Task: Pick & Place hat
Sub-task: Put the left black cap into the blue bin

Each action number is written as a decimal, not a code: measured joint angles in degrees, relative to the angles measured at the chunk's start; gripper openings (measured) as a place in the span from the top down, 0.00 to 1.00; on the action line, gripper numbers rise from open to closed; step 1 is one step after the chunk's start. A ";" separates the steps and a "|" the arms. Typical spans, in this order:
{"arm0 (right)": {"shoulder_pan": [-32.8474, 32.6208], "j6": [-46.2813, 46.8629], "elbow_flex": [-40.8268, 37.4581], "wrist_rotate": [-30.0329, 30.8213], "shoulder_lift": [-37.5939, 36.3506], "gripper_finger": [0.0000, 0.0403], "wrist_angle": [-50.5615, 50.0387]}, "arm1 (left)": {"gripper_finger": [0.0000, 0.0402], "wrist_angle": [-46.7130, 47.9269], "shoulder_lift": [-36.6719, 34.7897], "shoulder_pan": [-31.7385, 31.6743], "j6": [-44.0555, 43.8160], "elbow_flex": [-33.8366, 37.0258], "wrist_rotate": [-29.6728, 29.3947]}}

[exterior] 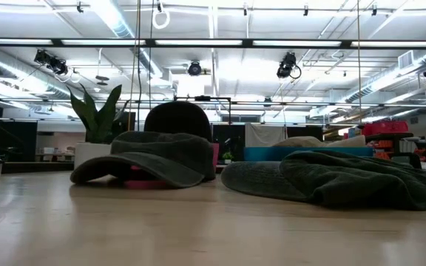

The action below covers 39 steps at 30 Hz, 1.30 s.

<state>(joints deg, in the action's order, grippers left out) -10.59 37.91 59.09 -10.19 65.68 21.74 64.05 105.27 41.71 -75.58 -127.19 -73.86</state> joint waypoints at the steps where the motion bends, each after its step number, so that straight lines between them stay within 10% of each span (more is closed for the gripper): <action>1: 0.00 0.00 0.00 -0.08 -0.01 0.98 -0.56 | 1.00 -0.12 0.00 0.05 3.14 -0.48 1.25; 11: -0.02 0.59 0.00 -0.38 -0.01 0.98 -3.35 | 0.87 0.59 1.60 -1.12 30.34 -0.94 23.40; 24: 0.04 2.16 0.00 0.29 0.01 0.98 -5.09 | 0.85 11.59 4.66 -6.70 57.57 -0.88 34.80; 30: 0.04 3.61 0.02 4.81 0.01 0.98 -6.64 | 0.89 26.26 9.15 -6.98 59.57 -0.83 44.08; 39: 0.04 4.14 0.02 8.23 0.01 0.98 -7.64 | 0.74 23.85 13.13 -8.22 51.20 13.85 50.80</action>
<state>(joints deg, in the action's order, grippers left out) -10.55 42.06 59.11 -1.96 65.69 14.10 87.90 118.40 33.49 -24.37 -113.33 -23.06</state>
